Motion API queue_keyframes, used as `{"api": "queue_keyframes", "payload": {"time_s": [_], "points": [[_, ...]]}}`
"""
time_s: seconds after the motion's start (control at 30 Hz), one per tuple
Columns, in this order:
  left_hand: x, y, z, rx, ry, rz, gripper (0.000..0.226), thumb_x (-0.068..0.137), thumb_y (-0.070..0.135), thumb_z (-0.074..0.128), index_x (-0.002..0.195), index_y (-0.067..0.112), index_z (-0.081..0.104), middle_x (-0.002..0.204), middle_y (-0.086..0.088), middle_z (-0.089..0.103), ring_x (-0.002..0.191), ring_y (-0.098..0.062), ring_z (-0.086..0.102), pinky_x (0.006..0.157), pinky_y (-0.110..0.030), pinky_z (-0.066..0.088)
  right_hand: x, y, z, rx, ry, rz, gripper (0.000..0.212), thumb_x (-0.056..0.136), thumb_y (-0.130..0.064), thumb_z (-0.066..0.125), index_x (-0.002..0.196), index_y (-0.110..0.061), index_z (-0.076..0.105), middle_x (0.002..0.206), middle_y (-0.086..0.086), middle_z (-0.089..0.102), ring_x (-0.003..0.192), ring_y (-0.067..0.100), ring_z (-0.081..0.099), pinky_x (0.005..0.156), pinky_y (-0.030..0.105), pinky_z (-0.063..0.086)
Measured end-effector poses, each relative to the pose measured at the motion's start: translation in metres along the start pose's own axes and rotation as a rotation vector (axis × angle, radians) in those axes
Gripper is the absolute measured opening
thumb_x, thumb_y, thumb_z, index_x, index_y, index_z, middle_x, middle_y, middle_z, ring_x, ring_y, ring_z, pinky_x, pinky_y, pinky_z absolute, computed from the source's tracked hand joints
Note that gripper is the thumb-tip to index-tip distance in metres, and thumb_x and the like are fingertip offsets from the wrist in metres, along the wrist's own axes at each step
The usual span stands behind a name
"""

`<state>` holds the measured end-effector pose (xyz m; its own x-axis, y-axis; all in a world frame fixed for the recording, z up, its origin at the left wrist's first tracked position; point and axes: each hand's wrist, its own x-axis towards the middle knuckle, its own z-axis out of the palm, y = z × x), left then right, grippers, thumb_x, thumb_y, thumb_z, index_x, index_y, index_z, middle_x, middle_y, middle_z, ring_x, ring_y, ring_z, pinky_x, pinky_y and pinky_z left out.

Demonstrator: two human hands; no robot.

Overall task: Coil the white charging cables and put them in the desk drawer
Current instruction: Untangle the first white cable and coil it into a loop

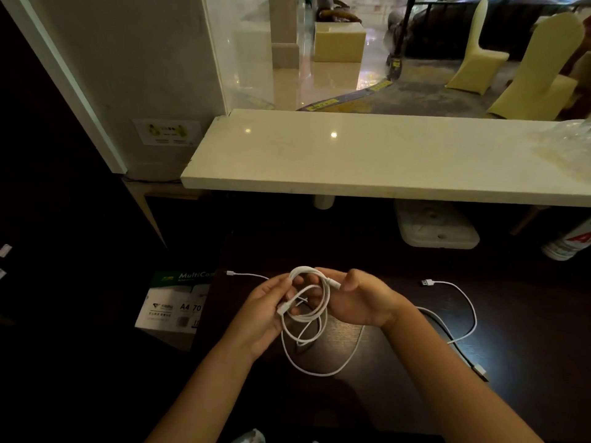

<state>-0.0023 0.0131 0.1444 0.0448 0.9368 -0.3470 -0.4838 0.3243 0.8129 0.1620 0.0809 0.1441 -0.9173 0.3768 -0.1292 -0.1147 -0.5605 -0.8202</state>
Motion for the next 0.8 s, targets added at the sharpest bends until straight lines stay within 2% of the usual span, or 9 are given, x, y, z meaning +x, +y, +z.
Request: {"api": "queue_keyframes", "payload": {"time_s": [0.1,0.17,0.23,0.33,0.43,0.53,0.63,0.73,0.8], "points": [[0.000,0.004,0.001,-0.021,0.018,0.001,0.021,0.094,0.011,0.041,0.092,0.002,0.060,0.057,0.001,0.058,0.046,-0.004,0.047,0.046,-0.016,0.045,0.003,0.009,0.000,-0.102,0.124,-0.061,0.069,0.056,-0.005,0.067,0.120,-0.010,0.042,0.110,0.016,0.048,0.099,0.027,0.049,0.091,0.039,0.037],[0.001,0.006,0.001,-0.056,0.048,-0.006,0.021,0.094,0.010,0.040,0.090,0.002,0.060,0.046,0.005,0.052,0.037,-0.002,0.040,0.045,-0.015,0.043,0.003,0.010,-0.001,-0.082,0.253,-0.107,0.072,0.057,0.002,0.063,0.122,-0.021,0.040,0.098,0.013,0.049,0.085,0.022,0.049,0.078,0.033,0.041],[0.001,0.005,-0.001,-0.068,0.057,-0.005,0.023,0.094,0.010,0.041,0.090,0.003,0.061,0.045,0.007,0.047,0.037,-0.002,0.037,0.046,-0.016,0.043,0.001,0.009,-0.001,-0.122,0.333,-0.179,0.077,0.063,0.002,0.067,0.127,-0.032,0.041,0.081,0.007,0.048,0.071,0.016,0.049,0.068,0.029,0.043],[0.001,0.004,-0.004,-0.058,0.073,-0.004,0.024,0.095,0.012,0.040,0.090,0.004,0.062,0.047,0.007,0.045,0.037,-0.002,0.037,0.048,-0.016,0.042,0.002,0.007,0.006,-0.418,0.397,-0.252,0.052,0.073,0.002,0.061,0.118,-0.025,0.056,0.071,0.011,0.045,0.065,0.015,0.047,0.062,0.024,0.042],[0.002,0.001,-0.004,-0.083,0.072,-0.018,0.024,0.095,0.010,0.040,0.089,0.006,0.063,0.049,0.006,0.046,0.038,-0.002,0.035,0.048,-0.017,0.042,0.007,0.007,0.011,-0.704,0.502,-0.325,0.038,0.077,0.006,0.058,0.108,-0.016,0.062,0.082,0.033,0.049,0.070,0.025,0.049,0.066,0.031,0.045],[0.000,-0.001,-0.005,-0.109,0.080,-0.043,0.025,0.094,0.009,0.040,0.088,0.008,0.064,0.051,0.004,0.048,0.038,-0.003,0.035,0.048,-0.018,0.043,0.010,0.008,0.011,-0.989,0.588,-0.389,0.025,0.079,-0.011,0.064,0.104,-0.016,0.064,0.085,0.015,0.063,0.074,0.020,0.061,0.071,0.036,0.053],[-0.001,-0.001,-0.007,-0.100,0.105,-0.048,0.025,0.094,0.008,0.041,0.088,0.008,0.065,0.052,0.003,0.050,0.038,-0.002,0.037,0.048,-0.019,0.046,0.011,0.014,0.009,-1.466,0.666,-0.466,0.026,0.081,-0.030,0.058,0.106,-0.022,0.060,0.088,0.000,0.067,0.082,0.014,0.064,0.079,0.036,0.052],[-0.001,-0.001,-0.006,-0.065,0.112,-0.046,0.023,0.094,0.007,0.041,0.091,0.006,0.064,0.054,0.002,0.050,0.038,-0.002,0.037,0.049,-0.019,0.047,0.013,0.021,0.007,-1.795,0.754,-0.557,0.017,0.086,-0.028,0.052,0.103,-0.024,0.053,0.080,-0.006,0.069,0.075,0.011,0.066,0.098,0.035,0.043],[-0.002,-0.001,-0.005,-0.033,0.113,-0.045,0.023,0.094,0.007,0.041,0.092,0.006,0.064,0.054,0.002,0.050,0.039,-0.003,0.037,0.051,-0.020,0.046,0.014,0.024,0.004,-1.868,0.766,-0.595,0.012,0.090,-0.026,0.050,0.101,-0.023,0.052,0.072,-0.007,0.068,0.068,0.010,0.066,0.100,0.034,0.038]]}}
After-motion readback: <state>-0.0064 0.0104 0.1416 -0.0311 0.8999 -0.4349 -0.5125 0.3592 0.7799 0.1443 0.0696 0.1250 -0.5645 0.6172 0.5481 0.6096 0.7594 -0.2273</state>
